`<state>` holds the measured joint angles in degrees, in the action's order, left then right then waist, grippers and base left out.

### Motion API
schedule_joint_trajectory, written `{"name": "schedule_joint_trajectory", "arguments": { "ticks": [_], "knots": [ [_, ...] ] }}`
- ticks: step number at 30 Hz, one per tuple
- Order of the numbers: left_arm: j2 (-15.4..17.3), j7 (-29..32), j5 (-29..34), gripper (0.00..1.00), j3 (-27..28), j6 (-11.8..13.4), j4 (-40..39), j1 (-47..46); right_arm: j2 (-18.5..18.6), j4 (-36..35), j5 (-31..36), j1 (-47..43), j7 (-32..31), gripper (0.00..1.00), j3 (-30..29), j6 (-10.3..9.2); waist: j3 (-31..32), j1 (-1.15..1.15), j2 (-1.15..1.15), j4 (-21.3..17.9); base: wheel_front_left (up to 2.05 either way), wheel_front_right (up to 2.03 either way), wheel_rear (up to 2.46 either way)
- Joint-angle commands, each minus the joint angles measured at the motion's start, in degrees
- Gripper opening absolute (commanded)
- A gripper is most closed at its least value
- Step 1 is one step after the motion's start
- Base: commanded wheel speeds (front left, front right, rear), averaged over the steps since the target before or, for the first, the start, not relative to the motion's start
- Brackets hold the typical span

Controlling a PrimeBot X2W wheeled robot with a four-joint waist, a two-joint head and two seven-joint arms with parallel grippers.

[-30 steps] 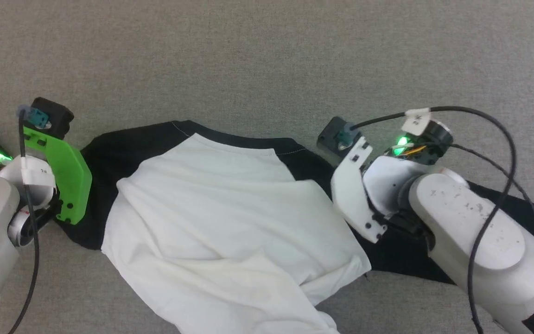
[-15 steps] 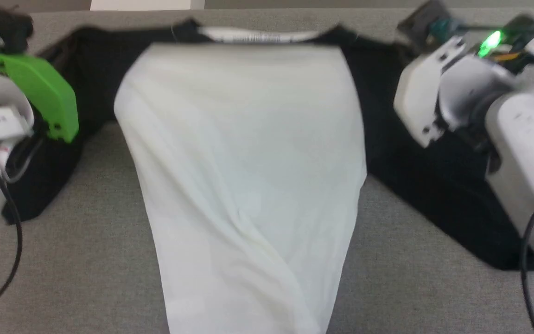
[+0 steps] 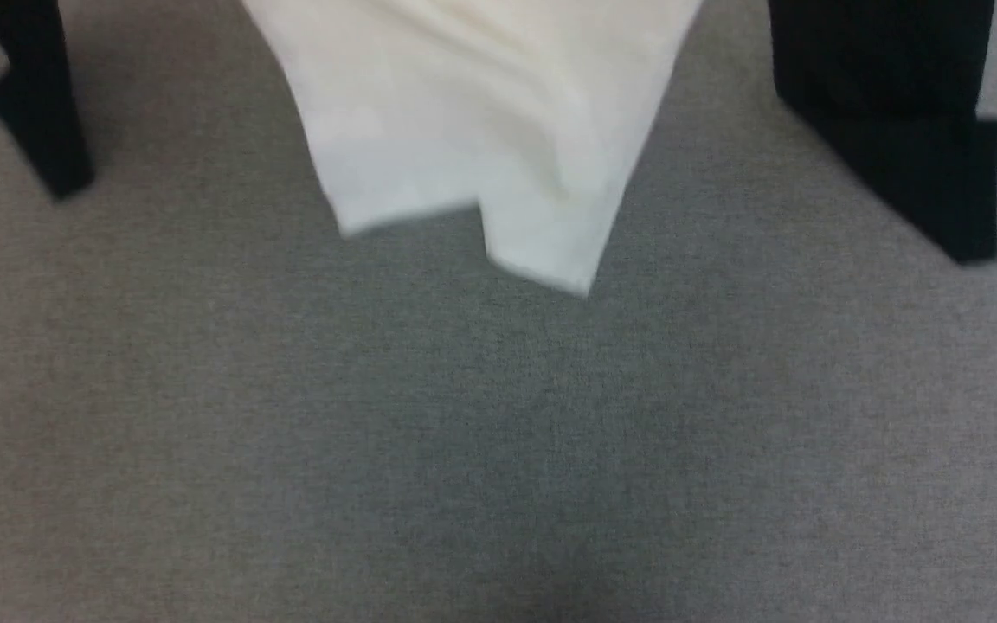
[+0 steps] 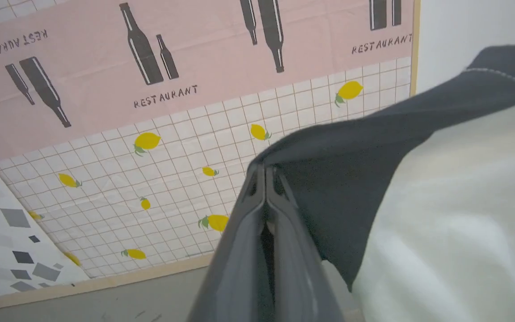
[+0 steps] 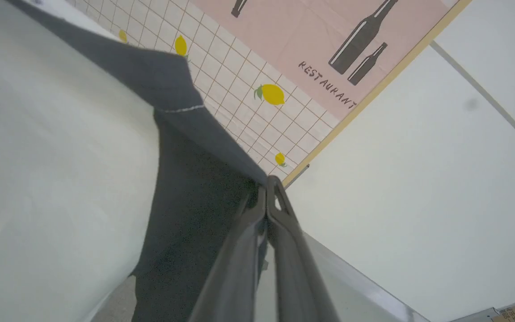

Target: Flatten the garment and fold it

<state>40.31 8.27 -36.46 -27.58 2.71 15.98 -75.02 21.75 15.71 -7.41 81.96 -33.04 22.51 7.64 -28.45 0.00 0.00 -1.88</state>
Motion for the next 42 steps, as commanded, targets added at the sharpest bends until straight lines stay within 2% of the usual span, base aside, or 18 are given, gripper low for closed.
{"name": "schedule_joint_trajectory", "arguments": {
  "ticks": [1, 7, 11, 16, 20, 26, 31, 34, 38, 42],
  "knots": [
    [0.7, -1.3, 1.7, 0.00, 1.2, 1.6, 0.7, -2.6, 0.1, 1.4, 1.8, 2.8, 1.4, 0.00, -2.3, -0.15, -4.6, 0.00, 0.00, -1.9, 0.00, 0.00, 0.00],
    [1.2, -7.5, 5.9, 0.00, 4.0, 4.6, 1.0, -11.7, -4.5, 4.4, 10.3, 12.8, 10.3, 0.00, -11.6, -0.15, -8.1, 0.00, 0.00, -3.1, 0.00, 0.00, 0.00],
    [1.6, -11.1, 7.8, 0.00, 5.1, 5.7, 1.4, -15.5, -6.6, 6.2, 15.7, 17.5, 16.1, 0.00, -14.8, -0.15, -9.3, 0.00, 0.00, -3.8, 0.00, 0.00, 0.00],
    [1.3, -12.5, 7.9, 0.00, 4.4, 4.5, 3.9, -16.1, -7.5, 9.3, 18.9, 20.5, 19.5, 0.00, -15.0, -0.15, -10.4, 0.00, 0.00, -3.8, 0.00, 0.00, 0.00],
    [1.0, -11.8, 7.9, 0.00, 1.7, 2.3, 7.1, -12.6, -7.4, 12.6, 18.0, 18.3, 21.0, 0.00, -13.8, -0.15, -10.9, 0.00, 0.00, -3.4, 0.00, 0.00, 0.00],
    [0.9, -9.3, 7.3, 0.00, -3.3, -1.3, 12.7, -3.6, -6.5, 16.1, 12.3, 7.9, 22.8, 0.00, -8.6, -0.15, -9.0, 0.00, 0.00, -2.9, 0.00, 0.00, 0.00],
    [-0.9, -5.1, 4.0, 0.00, -6.9, -4.7, 15.0, 5.4, -4.4, 14.2, 5.0, -4.4, 21.8, 0.00, -1.8, -0.15, -4.9, 0.00, 0.00, -2.3, 0.00, 0.00, 0.00],
    [-1.6, -2.2, 1.3, 0.00, -8.7, -6.2, 14.1, 11.8, -2.7, 10.2, -0.5, -13.2, 20.1, 0.00, 1.2, -0.15, -1.6, 0.00, 0.00, -2.1, 0.00, 0.00, 0.00],
    [-1.6, 1.6, -3.2, 0.00, -10.6, -7.0, 10.1, 22.2, 1.7, 1.2, -8.0, -26.9, 16.4, 0.00, 5.7, -0.15, 3.4, 0.00, 0.00, -1.4, 0.00, 0.00, 0.00],
    [-0.9, 4.2, -7.9, 0.00, -11.7, -5.4, 4.4, 33.7, 6.3, -8.6, -12.5, -41.4, 13.0, 0.00, 4.0, -0.15, 7.4, 0.00, 0.00, -1.1, 0.00, 0.00, 0.00]
  ]
}}
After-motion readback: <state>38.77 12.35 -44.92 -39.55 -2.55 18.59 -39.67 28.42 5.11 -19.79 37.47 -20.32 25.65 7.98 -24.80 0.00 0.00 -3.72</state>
